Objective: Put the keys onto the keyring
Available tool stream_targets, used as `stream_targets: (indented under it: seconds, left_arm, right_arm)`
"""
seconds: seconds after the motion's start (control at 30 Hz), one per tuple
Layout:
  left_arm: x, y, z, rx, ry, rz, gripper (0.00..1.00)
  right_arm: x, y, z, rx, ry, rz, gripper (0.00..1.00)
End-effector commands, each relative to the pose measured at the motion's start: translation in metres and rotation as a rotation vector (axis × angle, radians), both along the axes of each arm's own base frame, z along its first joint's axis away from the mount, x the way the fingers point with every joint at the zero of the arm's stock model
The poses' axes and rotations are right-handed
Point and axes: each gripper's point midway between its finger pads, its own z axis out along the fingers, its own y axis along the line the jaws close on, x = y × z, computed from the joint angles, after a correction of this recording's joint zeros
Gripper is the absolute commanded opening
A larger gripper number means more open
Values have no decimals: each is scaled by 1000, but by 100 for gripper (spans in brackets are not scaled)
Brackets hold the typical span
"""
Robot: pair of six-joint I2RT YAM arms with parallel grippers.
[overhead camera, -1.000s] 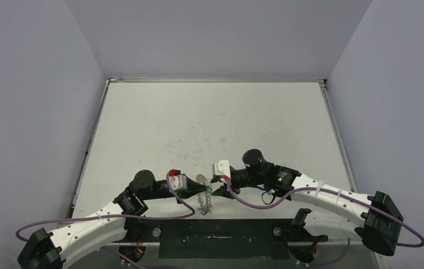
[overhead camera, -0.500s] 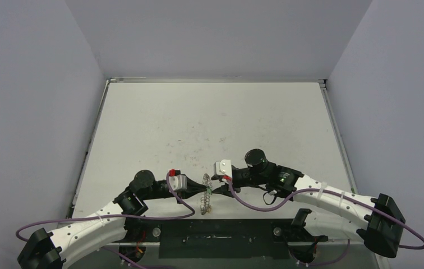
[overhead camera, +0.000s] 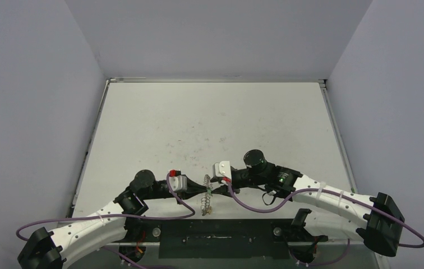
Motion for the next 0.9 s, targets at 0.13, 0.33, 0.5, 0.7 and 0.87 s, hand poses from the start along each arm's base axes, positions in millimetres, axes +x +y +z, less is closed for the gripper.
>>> stream_targets:
  seconds: [0.13, 0.33, 0.5, 0.7, 0.87]
  left_arm:
    - [-2, -4, 26, -75, -86, -31, 0]
    - [-2, -5, 27, -76, -85, -35, 0]
    - [-2, -5, 28, -78, -86, -36, 0]
    - [-2, -4, 27, -77, -79, -31, 0]
    - [5, -2, 26, -71, -58, 20, 2]
  right_arm:
    - [-3, 18, 29, 103, -64, 76, 37]
    - [-5, 23, 26, 102, -54, 94, 33]
    - [-6, 24, 23, 93, -47, 103, 21]
    - [-2, 24, 22, 72, -38, 74, 0]
    - [4, 19, 22, 16, 10, 13, 0]
